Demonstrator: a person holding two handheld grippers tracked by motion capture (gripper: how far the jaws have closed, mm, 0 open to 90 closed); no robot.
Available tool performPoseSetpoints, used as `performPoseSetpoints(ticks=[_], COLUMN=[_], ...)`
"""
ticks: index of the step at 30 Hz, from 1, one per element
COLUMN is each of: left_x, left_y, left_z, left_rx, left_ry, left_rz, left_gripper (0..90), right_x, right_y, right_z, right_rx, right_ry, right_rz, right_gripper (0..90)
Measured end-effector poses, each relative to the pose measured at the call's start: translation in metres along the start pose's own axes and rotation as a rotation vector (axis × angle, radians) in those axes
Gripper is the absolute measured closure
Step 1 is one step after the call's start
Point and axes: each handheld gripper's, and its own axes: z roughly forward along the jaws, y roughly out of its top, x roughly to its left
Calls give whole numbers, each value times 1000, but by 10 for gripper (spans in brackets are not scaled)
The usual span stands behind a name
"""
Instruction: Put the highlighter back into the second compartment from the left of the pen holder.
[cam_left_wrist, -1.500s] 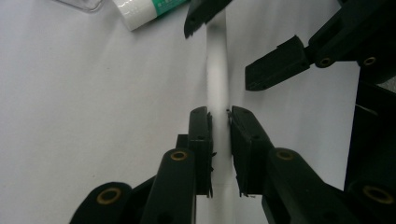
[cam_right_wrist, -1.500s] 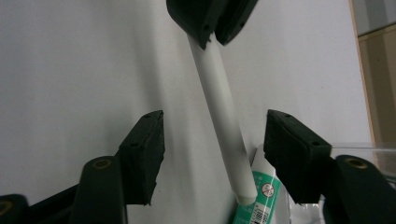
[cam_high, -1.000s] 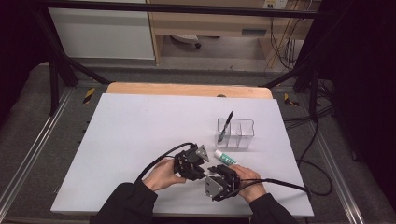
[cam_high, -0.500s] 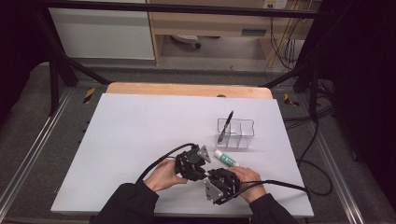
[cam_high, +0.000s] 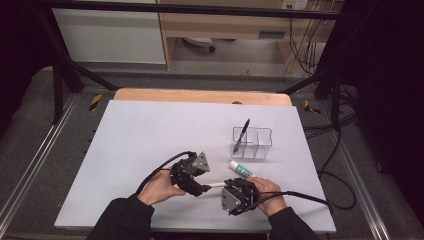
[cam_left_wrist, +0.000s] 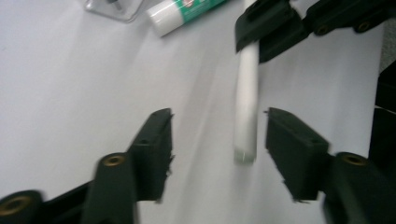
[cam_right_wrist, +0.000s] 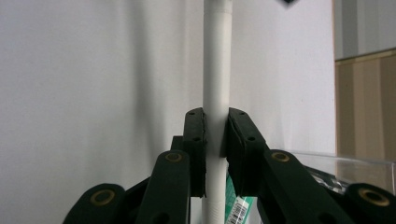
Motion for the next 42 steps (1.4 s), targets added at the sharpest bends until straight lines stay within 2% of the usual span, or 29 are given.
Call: performPoseSetpoints(ticks=[9,14,19,23,27,35,42], left_x=[10,16,19,21,22,25,26], left_y=[-40,-64,-87,-105,-121,-149,-169], left_z=[-16,-22,-29,-35,-41,-49,-55], left_rx=[-21,-30,-48,-63,-82,-99,-128], left_ry=[89,136,186,222,251,292,311], left_rz=[-85,-151,-205,-243,-281,-342,-393], left_gripper=[247,146,95,88,85,85,85], right_x=[-7,-11,-12,-13,-16,-26,-36], right_y=[-3,-5,-7,-10,-12,-17,-24], right_z=[-2,-3,-3,-3,-5,-12,-18], right_rx=[30,27,13,6,0,-39,-99], right_ry=[9,22,29,32,38,28,22], right_rz=[81,130,182,225,289,384,528], right_gripper=[786,786,786,786,786,785,785])
